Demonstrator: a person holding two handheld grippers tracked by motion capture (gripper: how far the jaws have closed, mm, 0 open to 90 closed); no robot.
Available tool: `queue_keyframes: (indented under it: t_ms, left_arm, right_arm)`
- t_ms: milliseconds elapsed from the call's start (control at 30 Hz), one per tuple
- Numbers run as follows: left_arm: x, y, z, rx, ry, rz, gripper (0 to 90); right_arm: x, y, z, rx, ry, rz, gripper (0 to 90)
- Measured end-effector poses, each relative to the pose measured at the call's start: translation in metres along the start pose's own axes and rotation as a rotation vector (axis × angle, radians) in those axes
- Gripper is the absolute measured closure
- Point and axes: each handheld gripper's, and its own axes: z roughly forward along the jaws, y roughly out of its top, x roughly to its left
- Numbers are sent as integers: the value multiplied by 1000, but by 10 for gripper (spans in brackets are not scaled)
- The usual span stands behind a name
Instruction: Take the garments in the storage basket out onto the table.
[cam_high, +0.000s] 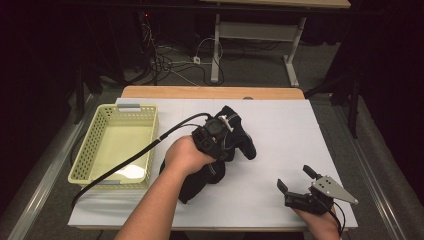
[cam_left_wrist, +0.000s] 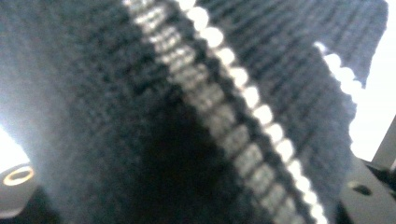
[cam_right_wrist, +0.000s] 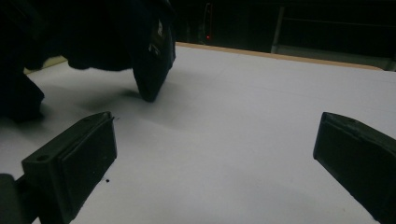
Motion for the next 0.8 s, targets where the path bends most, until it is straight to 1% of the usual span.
queue_keyframes:
  t_ms: [67,167,233,300,333,367,400,500,600,667,700,767,800]
  left_arm:
    - [3,-8,13,-35,-12,-19,501]
    - [5,-18,30,-82,-11,-41,495]
    - [8,-25,38,-138,-16,-63,483]
    - [9,-30,45,-188,-22,-77,465]
    - [10,-32,48,-205,-17,-71,461]
    - [9,-35,51,-226,-10,-74,439]
    - [10,-37,55,-245,-5,-73,435]
    - [10,-43,65,-297,-3,-85,371]
    - [11,-51,76,-348,9,-107,276]
    - [11,-54,80,-361,7,-113,231]
    - [11,-56,81,-369,1,-110,218]
    - [10,-59,82,-375,-2,-104,145]
    - [10,-60,82,-384,-5,-104,135]
  right_arm:
    - [0,0,0,3,1,-6,3]
    - [2,-1,1,6,2,-6,3]
    - [2,-1,2,9,4,-10,3]
    - [3,-2,2,11,6,-14,3]
    - [4,-2,3,13,7,-18,3]
    - [5,-2,3,16,10,-19,3]
    - [6,-3,4,19,11,-23,3]
    - [8,-4,5,26,20,-29,3]
    - [10,-4,5,24,29,-32,3]
    - [12,-4,6,23,34,-37,3]
    - [13,-4,6,25,36,-39,3]
    - [16,-4,7,31,41,-45,3]
    - [17,-4,8,33,45,-49,3]
